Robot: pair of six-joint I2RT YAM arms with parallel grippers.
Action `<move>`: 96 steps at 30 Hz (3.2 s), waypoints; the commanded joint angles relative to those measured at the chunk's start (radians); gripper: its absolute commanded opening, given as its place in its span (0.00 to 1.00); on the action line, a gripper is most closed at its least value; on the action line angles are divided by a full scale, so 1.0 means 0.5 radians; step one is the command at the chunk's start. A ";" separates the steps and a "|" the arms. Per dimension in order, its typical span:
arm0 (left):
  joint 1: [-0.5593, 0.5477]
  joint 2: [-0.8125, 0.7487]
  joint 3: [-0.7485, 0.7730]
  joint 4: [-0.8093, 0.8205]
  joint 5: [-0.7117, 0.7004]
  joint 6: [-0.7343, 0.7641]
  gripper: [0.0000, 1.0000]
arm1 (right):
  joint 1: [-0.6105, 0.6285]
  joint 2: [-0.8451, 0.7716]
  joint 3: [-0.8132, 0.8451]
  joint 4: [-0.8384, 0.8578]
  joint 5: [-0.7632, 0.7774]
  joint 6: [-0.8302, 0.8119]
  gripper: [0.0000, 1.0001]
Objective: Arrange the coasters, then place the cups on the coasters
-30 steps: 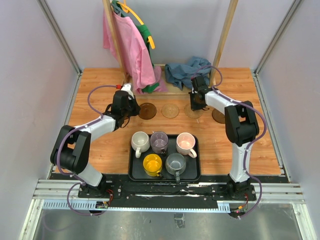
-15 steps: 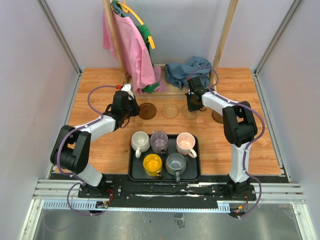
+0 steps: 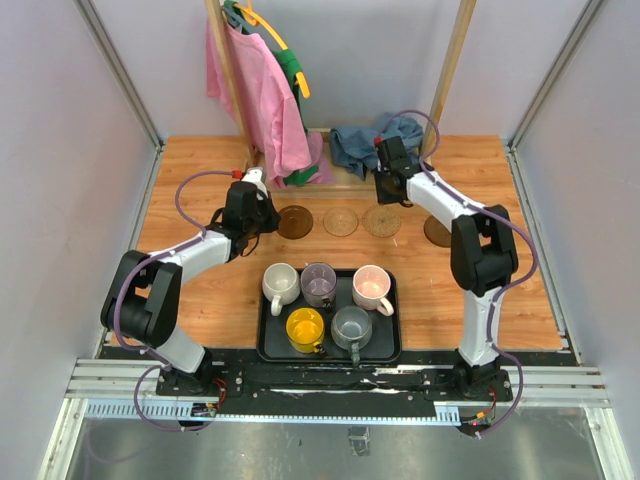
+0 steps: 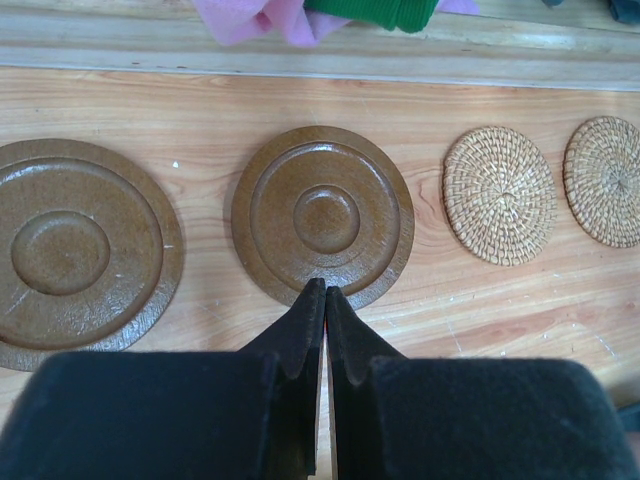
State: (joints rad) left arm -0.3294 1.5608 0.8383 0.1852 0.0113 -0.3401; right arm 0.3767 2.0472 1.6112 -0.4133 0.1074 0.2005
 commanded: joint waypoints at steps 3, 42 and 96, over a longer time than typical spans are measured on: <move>0.006 -0.053 -0.029 0.019 -0.018 0.025 0.06 | -0.005 -0.304 -0.077 -0.093 0.187 -0.008 0.06; 0.008 -0.117 -0.209 0.223 0.176 0.012 0.06 | -0.680 -0.240 -0.667 0.035 0.104 0.202 0.03; 0.008 -0.118 -0.206 0.150 0.112 -0.003 0.06 | -0.458 -0.052 -0.565 -0.111 0.093 0.321 0.03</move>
State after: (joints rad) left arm -0.3294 1.5242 0.7399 0.2558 0.0792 -0.3454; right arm 0.1631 1.9911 1.3823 -0.3676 0.1097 0.3420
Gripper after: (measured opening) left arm 0.062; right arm 0.028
